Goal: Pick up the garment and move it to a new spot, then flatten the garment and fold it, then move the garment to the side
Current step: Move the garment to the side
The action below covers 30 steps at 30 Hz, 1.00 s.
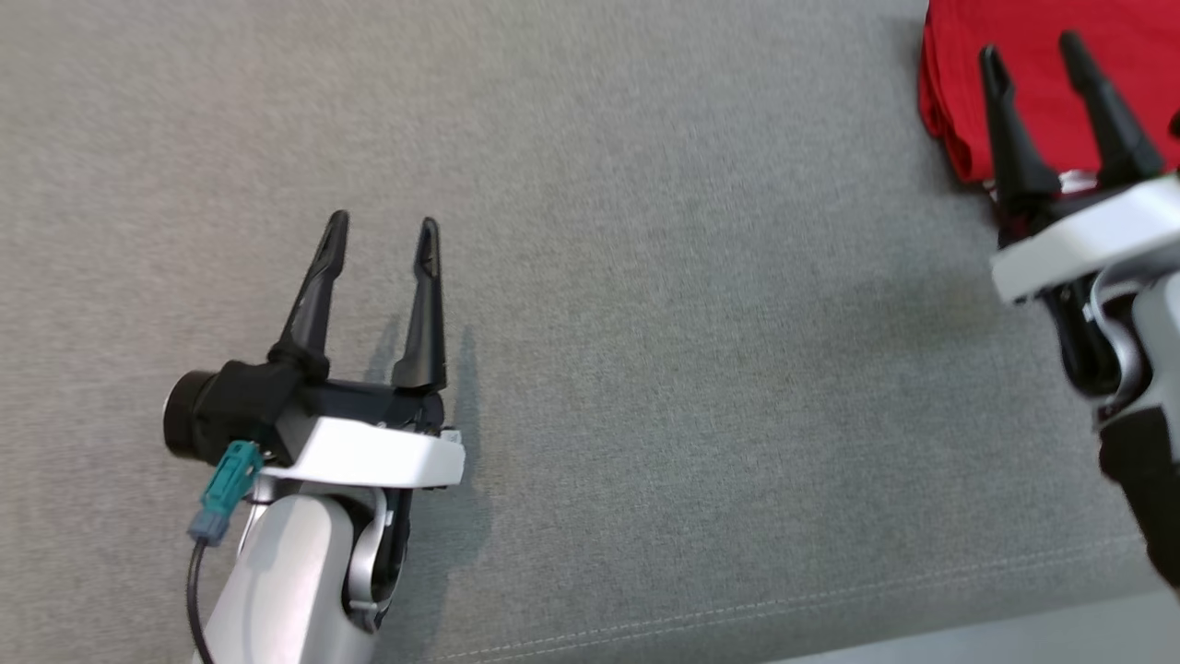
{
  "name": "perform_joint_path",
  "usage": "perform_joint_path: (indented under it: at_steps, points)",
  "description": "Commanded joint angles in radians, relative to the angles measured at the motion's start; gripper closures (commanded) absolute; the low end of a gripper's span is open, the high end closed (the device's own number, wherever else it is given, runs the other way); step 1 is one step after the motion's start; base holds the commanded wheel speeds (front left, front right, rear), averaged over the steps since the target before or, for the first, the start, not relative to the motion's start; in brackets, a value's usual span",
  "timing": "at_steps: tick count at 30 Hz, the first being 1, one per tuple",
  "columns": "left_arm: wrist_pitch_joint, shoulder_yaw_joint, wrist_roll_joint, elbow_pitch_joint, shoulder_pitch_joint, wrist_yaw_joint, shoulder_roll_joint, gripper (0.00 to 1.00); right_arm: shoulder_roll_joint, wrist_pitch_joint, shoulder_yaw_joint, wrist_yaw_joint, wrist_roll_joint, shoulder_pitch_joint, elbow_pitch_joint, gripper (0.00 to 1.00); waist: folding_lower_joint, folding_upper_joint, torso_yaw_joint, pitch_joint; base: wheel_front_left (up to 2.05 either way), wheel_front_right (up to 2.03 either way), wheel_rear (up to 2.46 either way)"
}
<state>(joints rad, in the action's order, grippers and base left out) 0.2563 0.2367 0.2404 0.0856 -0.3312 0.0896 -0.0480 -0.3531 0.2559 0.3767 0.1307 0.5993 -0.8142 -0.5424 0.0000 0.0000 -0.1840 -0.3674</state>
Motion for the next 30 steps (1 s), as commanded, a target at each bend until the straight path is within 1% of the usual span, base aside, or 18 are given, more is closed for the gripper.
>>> perform_joint_path:
  at_steps: [1, 4, 7, 12, 16, 22, 23, 30]
  points:
    - [0.005, -0.047, 0.017, -0.037, 0.014, 0.011, -0.007, 0.0, 0.001, 0.006, -0.003, 0.0, -0.009, 0.056, 0.047, 0.0, 0.0, 0.0, 0.036, 0.067, 0.0, 0.0, 0.0]
    - [0.005, -0.071, 0.036, -0.044, 0.048, 0.013, -0.005, 0.0, 0.009, 0.006, -0.013, 0.0, -0.023, 0.129, 0.082, 0.0, 0.0, 0.0, 0.057, 0.119, 0.0, 0.0, 0.0]
    - [0.005, -0.084, 0.041, -0.042, 0.081, 0.013, -0.003, 0.0, 0.01, 0.006, -0.032, 0.0, -0.062, 0.199, 0.113, 0.0, 0.0, 0.0, 0.08, 0.167, 0.0, 0.0, 0.0]
    - [0.005, -0.117, 0.046, -0.038, 0.139, 0.036, -0.003, 0.0, 0.044, 0.006, -0.08, 0.0, -0.122, 0.332, 0.151, 0.0, 0.0, 0.0, 0.108, 0.243, 0.0, 0.0, 0.0]
    - [0.005, -0.123, 0.043, -0.039, 0.19, 0.024, -0.002, 0.0, 0.072, 0.006, -0.106, 0.0, -0.152, 0.424, 0.184, 0.0, 0.0, 0.0, 0.126, 0.29, 0.0, 0.0, 0.0]
    - [0.005, -0.141, 0.003, -0.037, 0.262, 0.008, -0.002, 0.0, 0.114, 0.006, -0.182, 0.0, -0.189, 0.544, 0.271, 0.0, 0.0, 0.0, 0.146, 0.343, 0.0, 0.0, 0.0]
    - [0.005, -0.148, 0.002, -0.045, 0.287, 0.003, -0.002, 0.0, 0.127, 0.006, -0.2, 0.0, -0.198, 0.583, 0.3, 0.0, 0.0, 0.0, 0.15, 0.355, 0.0, 0.0, 0.0]
    - [0.005, -0.19, -0.012, -0.098, 0.353, 0.002, -0.002, 0.0, 0.165, 0.006, -0.244, 0.0, -0.253, 0.692, 0.382, 0.0, 0.0, 0.0, 0.157, 0.378, 0.0, 0.0, 0.0]
